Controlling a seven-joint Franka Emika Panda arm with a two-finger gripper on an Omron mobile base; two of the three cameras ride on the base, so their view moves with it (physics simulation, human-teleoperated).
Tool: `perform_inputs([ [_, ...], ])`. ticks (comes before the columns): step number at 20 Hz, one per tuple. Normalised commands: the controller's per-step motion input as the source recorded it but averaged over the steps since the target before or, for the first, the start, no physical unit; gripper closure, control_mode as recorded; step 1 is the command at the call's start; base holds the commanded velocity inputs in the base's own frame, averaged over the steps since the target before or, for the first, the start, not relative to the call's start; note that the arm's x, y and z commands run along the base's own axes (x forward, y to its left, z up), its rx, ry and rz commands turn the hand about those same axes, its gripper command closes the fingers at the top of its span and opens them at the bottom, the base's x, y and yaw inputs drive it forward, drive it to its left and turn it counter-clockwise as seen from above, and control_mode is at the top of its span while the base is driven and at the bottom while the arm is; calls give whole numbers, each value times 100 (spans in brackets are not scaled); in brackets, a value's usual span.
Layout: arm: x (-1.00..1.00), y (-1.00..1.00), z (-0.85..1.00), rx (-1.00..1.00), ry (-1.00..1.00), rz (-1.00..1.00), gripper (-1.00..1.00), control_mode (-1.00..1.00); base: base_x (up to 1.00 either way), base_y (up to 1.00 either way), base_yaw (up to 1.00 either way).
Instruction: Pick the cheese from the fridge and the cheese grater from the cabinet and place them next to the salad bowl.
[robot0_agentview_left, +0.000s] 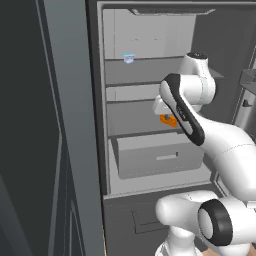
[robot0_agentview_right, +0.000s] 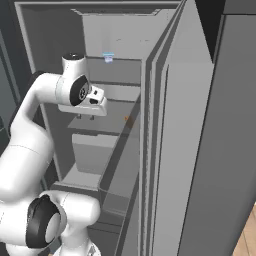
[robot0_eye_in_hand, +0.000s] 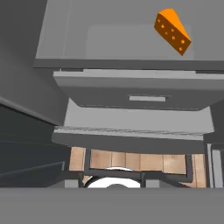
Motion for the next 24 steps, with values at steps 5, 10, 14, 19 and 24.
perform_inputs([
  [5,-14,-35,0,0,-1,-1,-100,-100,0,0,0],
  [10,-4,-57,-6,0,0,0,-100,-100,0,0,0],
  [14,26,-47,-5,0,0,0,-100,-100,0,0,0],
  [19,40,-15,-30,-6,-1,-3,-100,-100,0,0,0],
  [24,37,-4,-23,-2,-6,-5,-100,-100,0,0,0],
])
